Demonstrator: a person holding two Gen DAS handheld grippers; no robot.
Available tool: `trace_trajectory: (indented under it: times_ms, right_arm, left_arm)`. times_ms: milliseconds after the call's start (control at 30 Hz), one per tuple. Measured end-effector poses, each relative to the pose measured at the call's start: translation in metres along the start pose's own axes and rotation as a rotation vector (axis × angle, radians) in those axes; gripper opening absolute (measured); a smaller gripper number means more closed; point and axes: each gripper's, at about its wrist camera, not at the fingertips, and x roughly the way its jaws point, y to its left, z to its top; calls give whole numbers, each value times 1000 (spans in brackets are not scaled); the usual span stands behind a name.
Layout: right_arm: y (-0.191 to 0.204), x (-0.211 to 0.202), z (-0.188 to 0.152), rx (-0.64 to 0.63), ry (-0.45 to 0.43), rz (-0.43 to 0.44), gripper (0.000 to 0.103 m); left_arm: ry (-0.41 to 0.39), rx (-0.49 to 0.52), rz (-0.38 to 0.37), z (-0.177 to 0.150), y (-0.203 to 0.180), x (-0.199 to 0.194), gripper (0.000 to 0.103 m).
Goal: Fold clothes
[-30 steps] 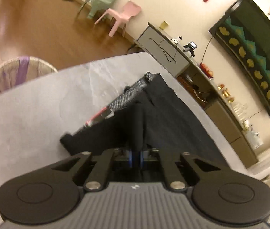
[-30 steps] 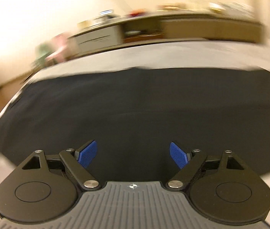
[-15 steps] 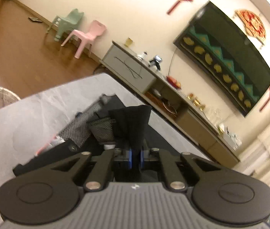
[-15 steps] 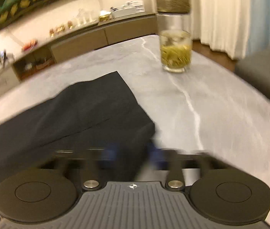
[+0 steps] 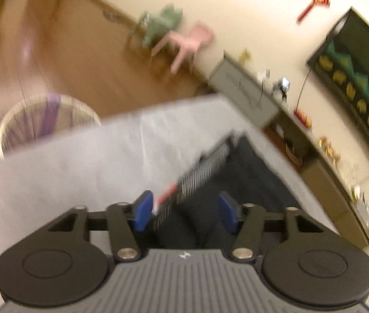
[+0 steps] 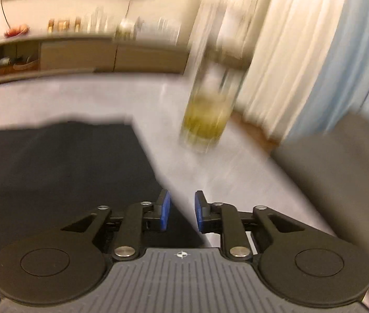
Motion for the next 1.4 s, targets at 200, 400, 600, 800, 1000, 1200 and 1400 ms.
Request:
trace_trajectory:
  times_ms: [200, 400, 600, 800, 1000, 1200, 1400]
  right_arm:
    - [51, -16, 9, -126, -87, 260, 39]
    - [71, 23, 8, -153, 80, 389, 41]
    - [25, 47, 14, -7, 137, 284, 42]
    - [34, 23, 21, -6, 46, 343, 54]
    - [52, 19, 20, -73, 9, 404, 59]
    - [48, 42, 14, -34, 106, 363, 66]
    - [36, 30, 21, 36, 52, 389, 66]
  left_arm:
    - [65, 130, -59, -8, -36, 9, 60]
    - [120, 317, 165, -25, -56, 35, 30]
    - [29, 353, 219, -9, -69, 20, 28]
    - [94, 604, 72, 11, -155, 41, 85]
    - [203, 880, 267, -21, -175, 119, 58]
    - [135, 750, 451, 9, -142, 132, 61]
    - [96, 670, 219, 0, -154, 62, 58]
